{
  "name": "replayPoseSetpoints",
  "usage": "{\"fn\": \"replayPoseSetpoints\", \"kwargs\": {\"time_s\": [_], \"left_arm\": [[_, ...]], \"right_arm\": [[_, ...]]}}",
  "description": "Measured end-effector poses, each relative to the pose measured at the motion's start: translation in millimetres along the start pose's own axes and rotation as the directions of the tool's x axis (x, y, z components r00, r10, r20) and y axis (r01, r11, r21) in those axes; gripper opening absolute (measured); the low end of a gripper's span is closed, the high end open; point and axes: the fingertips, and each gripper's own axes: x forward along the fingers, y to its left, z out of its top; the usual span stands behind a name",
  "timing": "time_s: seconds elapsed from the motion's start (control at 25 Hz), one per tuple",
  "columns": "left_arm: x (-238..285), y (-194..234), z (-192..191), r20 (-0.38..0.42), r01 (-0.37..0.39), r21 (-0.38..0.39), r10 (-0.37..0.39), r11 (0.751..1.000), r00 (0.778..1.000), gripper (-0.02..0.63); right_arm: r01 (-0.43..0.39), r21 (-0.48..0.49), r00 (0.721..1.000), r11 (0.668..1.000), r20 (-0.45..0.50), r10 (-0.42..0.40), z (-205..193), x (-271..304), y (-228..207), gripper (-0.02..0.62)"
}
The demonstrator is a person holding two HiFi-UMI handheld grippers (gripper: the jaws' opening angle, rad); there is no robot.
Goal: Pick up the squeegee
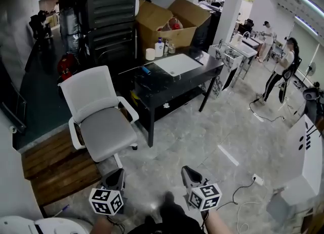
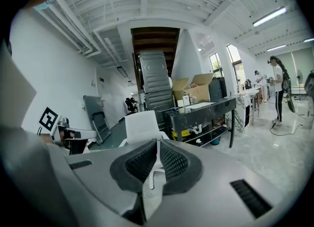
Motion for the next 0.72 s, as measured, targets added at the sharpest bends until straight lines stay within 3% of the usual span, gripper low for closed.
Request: {"fn": "replayPoseSetpoints", "kwargs": {"time_s": [0.32,0.72], "left_arm": [[49,39,20,0.003,-0.043,-0.029,0.043,0.999,0.999,0.020],[204,95,90,0.015,-0.164,-0.037,0.165,0.986,0.986,0.020]], "right_arm": [[-0.011,0.027,1.000,1.000,-0.004,0.012,18,74,-33,0.051],[-0.123,0.051,0.992,0.991,-0.014,0.124,91,248,-130,0.051]]}}
